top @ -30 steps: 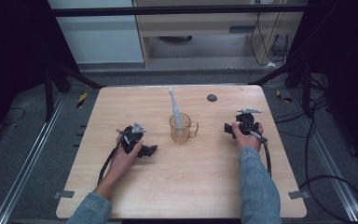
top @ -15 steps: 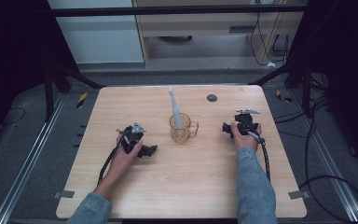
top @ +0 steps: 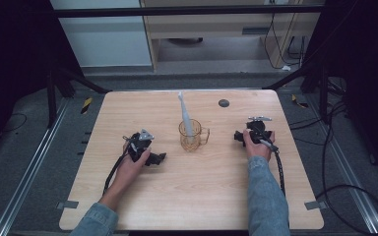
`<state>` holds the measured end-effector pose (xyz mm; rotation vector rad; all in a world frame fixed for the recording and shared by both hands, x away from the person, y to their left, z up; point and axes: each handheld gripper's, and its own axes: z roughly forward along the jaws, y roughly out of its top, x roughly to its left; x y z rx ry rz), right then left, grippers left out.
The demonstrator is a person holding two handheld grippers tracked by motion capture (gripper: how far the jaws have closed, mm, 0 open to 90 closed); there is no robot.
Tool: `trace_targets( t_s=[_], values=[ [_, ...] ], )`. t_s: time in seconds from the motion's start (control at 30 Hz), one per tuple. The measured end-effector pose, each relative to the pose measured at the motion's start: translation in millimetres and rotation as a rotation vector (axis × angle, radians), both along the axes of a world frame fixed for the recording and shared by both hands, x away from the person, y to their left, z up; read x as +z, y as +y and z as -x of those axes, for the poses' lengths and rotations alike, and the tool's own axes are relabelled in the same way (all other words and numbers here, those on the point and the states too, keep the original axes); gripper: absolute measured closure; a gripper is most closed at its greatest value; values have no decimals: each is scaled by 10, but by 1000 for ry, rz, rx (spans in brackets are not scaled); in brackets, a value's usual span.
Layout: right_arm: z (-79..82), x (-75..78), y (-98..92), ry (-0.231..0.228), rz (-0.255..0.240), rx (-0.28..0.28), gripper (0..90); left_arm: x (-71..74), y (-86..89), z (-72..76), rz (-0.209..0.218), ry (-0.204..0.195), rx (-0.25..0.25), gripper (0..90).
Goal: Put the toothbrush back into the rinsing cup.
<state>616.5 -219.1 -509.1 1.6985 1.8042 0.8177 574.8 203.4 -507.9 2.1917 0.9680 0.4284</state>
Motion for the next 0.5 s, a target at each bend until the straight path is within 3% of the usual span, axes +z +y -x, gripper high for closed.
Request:
trace_targets(
  t_s=[0.5],
  values=[
    [-2,-8,46,5,16,0,43,0,0,0,0,0,0,0]
  ],
)
